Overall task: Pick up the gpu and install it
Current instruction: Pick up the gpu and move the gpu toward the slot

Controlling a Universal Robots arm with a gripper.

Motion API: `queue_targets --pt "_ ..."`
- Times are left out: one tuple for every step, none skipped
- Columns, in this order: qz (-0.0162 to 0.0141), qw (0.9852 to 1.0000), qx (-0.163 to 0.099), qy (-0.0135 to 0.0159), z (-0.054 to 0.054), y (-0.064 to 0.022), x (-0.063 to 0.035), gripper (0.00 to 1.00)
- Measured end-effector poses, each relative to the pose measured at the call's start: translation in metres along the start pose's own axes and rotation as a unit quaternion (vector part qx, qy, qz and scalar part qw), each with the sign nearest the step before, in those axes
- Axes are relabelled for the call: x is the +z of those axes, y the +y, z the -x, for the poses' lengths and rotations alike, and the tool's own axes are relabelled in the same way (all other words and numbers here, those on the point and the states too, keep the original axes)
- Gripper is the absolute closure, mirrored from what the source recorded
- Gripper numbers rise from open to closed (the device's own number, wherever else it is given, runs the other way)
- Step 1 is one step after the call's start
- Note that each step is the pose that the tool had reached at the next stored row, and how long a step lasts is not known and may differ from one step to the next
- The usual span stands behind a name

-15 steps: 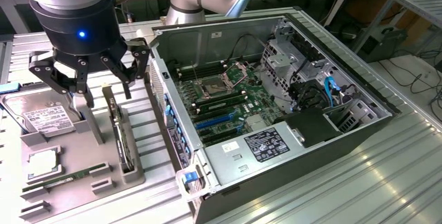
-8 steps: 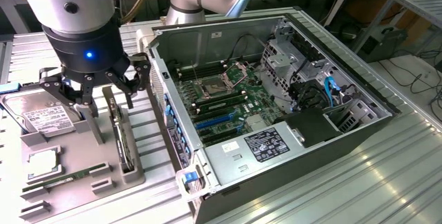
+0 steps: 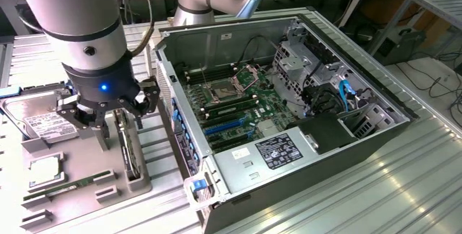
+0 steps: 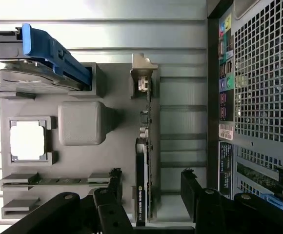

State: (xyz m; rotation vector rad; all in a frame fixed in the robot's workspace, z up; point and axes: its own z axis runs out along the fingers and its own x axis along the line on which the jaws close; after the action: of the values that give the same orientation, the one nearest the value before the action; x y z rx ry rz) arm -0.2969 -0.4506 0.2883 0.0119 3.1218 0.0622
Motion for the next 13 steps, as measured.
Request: queue_targets --pt "0.0 1.0 0.0 0.0013 0.0 -0.0008 0.0157 0.4" --pt "-0.0003 1.0 -0.001 0.002 -0.003 -0.0045 0.034 0.4" --pt "-0.005 1.0 -0.001 0.0015 -0.003 -0.0047 0.0425 0.4" --pt "-0.0064 1.0 -0.001 0.0001 -0.003 -0.0049 0.0441 0.4" --pt "-0.0064 1.0 -0.001 -0.0003 -0.003 -0.0049 0.0454 0.4" --pt "-0.0064 1.0 -0.001 -0.0005 -0.003 -0.0049 0.047 0.4" --pt "-0.0064 1.0 -0.001 -0.0007 -0.003 -0.0049 0.0486 0.4" --pt "-0.0064 1.0 -0.001 -0.0007 -0.004 -0.0048 0.0499 0.4" --pt "-0.0064 1.0 -0.001 -0.0007 -0.004 -0.0047 0.0514 0.4" --pt "-0.0064 1.0 -0.001 -0.0007 -0.005 -0.0044 0.0523 0.4" --pt "-0.0064 1.0 -0.001 -0.0007 -0.005 -0.0038 0.0533 0.4" --pt "-0.0064 1.0 -0.001 -0.0006 -0.005 -0.0028 0.0543 0.4" --pt "-0.0064 1.0 -0.001 -0.0007 -0.005 -0.0025 0.0561 0.4"
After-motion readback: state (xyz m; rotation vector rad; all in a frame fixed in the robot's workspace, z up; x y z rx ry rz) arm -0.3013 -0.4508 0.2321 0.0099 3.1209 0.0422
